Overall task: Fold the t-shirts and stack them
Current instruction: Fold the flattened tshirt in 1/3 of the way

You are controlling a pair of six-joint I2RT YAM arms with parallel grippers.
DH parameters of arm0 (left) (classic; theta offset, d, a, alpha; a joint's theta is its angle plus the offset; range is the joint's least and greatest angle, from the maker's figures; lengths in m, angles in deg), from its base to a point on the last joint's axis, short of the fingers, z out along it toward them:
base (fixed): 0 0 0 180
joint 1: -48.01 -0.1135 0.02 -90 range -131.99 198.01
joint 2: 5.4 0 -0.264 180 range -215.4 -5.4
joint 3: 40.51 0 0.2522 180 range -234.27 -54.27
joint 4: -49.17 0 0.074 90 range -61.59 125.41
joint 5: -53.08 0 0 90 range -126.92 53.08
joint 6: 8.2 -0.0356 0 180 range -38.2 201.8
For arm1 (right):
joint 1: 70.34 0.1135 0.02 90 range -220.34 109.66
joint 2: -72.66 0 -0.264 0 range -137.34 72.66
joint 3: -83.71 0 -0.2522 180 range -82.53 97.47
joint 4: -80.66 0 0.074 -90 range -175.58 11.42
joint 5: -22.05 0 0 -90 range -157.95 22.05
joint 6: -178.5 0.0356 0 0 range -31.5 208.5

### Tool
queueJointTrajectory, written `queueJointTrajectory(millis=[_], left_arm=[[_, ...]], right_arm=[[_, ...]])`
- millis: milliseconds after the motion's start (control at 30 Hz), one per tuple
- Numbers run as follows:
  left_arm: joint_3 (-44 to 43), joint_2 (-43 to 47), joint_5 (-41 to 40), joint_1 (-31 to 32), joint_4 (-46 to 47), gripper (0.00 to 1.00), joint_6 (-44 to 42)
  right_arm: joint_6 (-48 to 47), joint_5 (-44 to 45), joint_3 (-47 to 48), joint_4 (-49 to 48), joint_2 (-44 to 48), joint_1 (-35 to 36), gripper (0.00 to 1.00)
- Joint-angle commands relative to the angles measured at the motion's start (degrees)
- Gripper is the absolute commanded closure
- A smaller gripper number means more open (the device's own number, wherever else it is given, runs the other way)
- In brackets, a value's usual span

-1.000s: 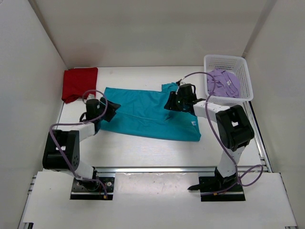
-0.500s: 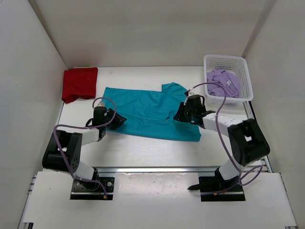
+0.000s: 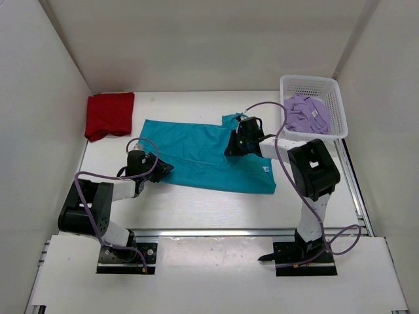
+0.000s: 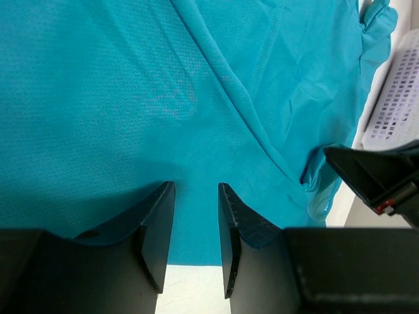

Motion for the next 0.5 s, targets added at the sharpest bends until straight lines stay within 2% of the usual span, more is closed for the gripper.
queueJointTrajectory(millis=[0,100,200,300,367,467], left_arm=[[0.6,1.7,1.6,-0.9,2.3,0.57,1.0],[0.3,2.5,1.4,-0.4,1.6,0.57,0.3],[-0.3,4.0,-0.9,1.1,-0.2,0.56,-1.2],[-2.5,3.9,-3.9,4.1,-2.4,0.56,-3.6],[-4.3,2.5,-4.5,5.8,-4.0,0.56,-4.9],[-6.7,-1.0,-2.9,6.0,-4.9,0.56,-4.9]], right_arm=[[0.3,-3.5,5.8,0.5,-1.8,0.6,0.93],[1.0,-7.3,8.4,-0.1,-1.6,0.2,0.93],[-1.0,-3.9,6.1,-0.2,4.8,0.5,0.88],[-0.5,-1.4,-5.9,-4.6,13.1,0.0,0.77],[0.5,-0.7,-12.1,-6.9,17.6,-0.5,0.76],[0.6,1.2,-19.8,-6.3,21.1,-0.6,0.86]])
